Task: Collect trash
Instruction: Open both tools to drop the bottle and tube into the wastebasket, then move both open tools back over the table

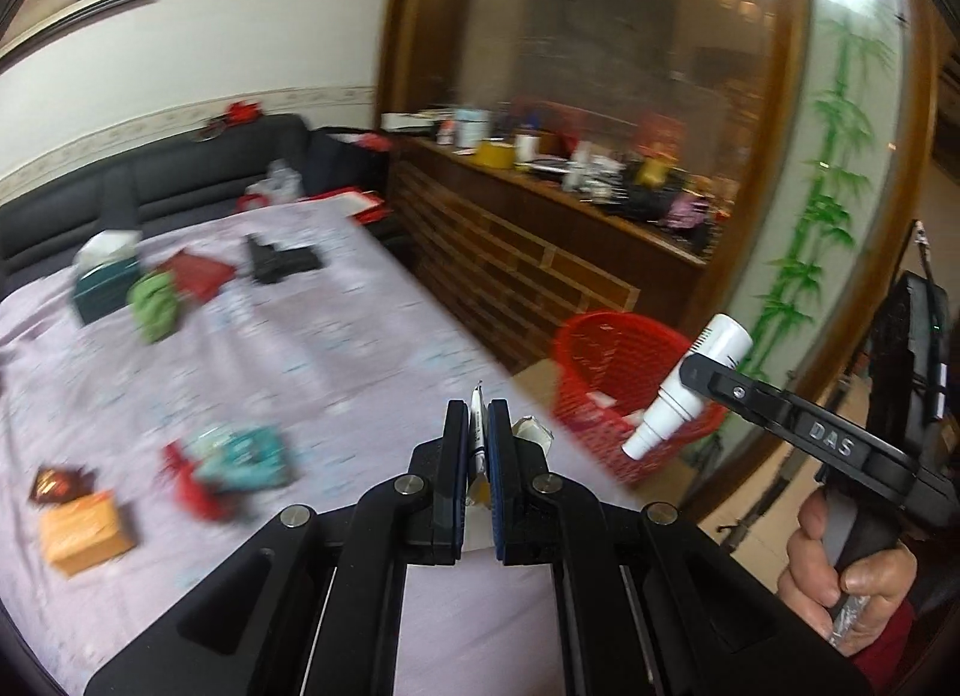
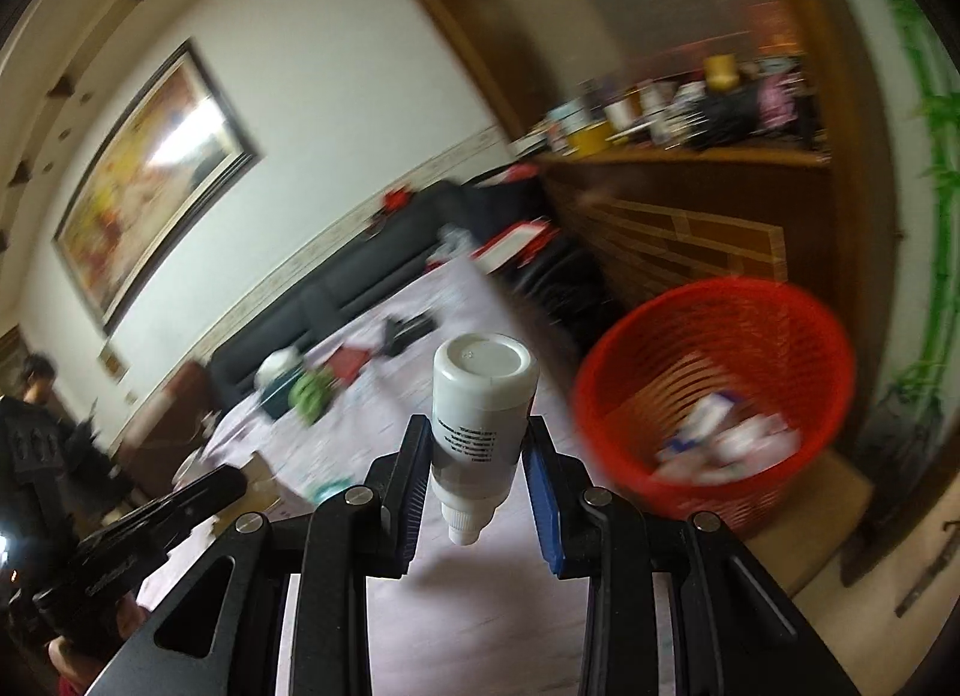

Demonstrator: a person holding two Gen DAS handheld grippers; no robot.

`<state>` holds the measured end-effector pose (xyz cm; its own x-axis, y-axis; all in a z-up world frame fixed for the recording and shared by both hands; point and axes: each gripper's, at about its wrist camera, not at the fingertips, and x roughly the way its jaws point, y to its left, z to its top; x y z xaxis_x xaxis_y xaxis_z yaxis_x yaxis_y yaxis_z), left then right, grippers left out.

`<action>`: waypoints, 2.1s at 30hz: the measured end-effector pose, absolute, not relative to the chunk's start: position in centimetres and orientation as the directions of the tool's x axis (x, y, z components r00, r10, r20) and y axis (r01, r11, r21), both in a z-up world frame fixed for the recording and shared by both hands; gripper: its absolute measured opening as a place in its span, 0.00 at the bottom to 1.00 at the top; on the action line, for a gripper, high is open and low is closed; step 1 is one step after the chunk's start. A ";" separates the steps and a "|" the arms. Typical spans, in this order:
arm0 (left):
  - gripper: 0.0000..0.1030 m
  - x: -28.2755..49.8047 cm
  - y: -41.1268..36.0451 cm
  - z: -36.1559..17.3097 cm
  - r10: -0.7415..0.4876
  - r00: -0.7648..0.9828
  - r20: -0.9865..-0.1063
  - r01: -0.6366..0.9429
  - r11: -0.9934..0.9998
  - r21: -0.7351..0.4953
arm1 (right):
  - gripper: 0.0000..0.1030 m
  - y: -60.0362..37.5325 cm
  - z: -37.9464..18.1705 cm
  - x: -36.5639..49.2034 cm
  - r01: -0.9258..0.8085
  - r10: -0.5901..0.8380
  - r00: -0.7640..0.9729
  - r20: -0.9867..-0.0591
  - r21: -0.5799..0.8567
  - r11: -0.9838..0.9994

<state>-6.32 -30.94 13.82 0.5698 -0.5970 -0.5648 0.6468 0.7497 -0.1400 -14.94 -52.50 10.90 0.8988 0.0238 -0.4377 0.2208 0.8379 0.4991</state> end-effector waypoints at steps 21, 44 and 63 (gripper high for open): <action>0.49 -2.6 -48.4 14.2 -0.747 0.396 -0.534 0.769 0.588 -0.252 | 0.38 -65.7 7.5 -13.1 0.481 -0.202 0.807 -0.554 0.422 0.768; 0.61 -5.1 -26.6 8.1 -0.514 0.538 -0.668 0.537 0.820 -0.198 | 0.42 -49.5 5.3 -10.7 0.188 0.154 0.798 -0.582 0.483 0.855; 0.61 1.3 -4.6 5.9 -0.237 0.683 -0.691 0.200 0.970 -0.136 | 0.42 -35.4 3.6 -6.9 -0.025 0.314 0.676 -0.667 0.405 0.914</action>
<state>1.33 -4.62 5.88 0.6825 -0.2373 -0.6913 0.1995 0.9704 -0.1361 -6.86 -35.37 3.64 0.6762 0.3138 -0.6665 -0.0255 0.9142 0.4045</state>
